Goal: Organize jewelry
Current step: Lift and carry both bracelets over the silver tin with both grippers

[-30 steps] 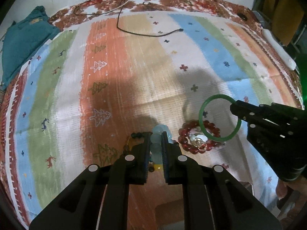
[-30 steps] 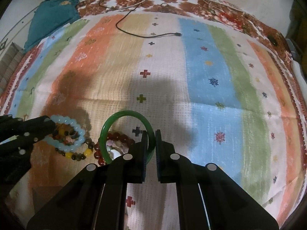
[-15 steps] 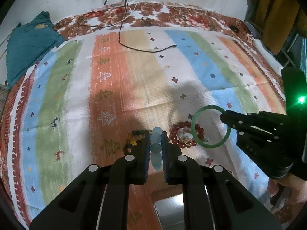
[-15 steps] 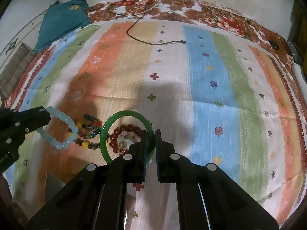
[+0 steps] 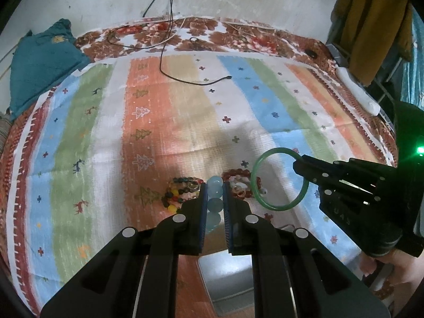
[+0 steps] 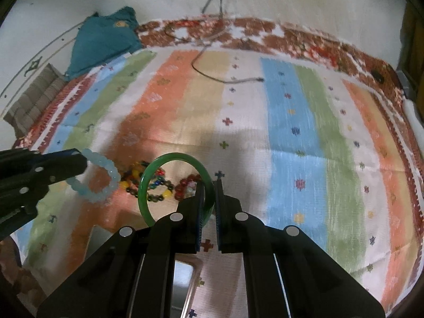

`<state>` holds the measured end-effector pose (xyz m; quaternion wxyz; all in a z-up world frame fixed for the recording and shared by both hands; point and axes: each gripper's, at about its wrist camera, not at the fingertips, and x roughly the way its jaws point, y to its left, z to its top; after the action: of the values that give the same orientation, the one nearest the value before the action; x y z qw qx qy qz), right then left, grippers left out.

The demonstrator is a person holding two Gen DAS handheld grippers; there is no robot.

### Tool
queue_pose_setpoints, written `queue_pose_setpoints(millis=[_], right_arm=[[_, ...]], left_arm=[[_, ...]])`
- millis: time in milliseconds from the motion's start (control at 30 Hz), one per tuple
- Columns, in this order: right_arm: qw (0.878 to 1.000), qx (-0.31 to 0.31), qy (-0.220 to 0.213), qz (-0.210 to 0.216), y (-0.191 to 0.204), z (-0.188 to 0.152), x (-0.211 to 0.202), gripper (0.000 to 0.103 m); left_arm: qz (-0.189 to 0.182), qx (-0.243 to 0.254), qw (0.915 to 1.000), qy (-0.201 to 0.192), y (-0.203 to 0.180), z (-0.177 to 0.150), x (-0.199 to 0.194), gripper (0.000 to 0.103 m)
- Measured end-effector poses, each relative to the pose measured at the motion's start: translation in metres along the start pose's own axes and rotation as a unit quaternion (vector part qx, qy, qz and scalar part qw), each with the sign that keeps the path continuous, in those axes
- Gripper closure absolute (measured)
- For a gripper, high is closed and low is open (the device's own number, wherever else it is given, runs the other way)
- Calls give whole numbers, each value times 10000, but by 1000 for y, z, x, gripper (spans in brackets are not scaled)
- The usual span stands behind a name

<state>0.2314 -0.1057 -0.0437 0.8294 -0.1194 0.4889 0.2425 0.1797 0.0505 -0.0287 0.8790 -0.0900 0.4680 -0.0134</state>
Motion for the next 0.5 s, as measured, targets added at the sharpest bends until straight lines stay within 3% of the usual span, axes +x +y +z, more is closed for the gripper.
queue_pose_setpoints(millis=[500], right_arm=[[9999,-84,-7,-59,9,-25,-27,94]], left_arm=[[-103,77,9997,-206,-11,-23,-28,92]])
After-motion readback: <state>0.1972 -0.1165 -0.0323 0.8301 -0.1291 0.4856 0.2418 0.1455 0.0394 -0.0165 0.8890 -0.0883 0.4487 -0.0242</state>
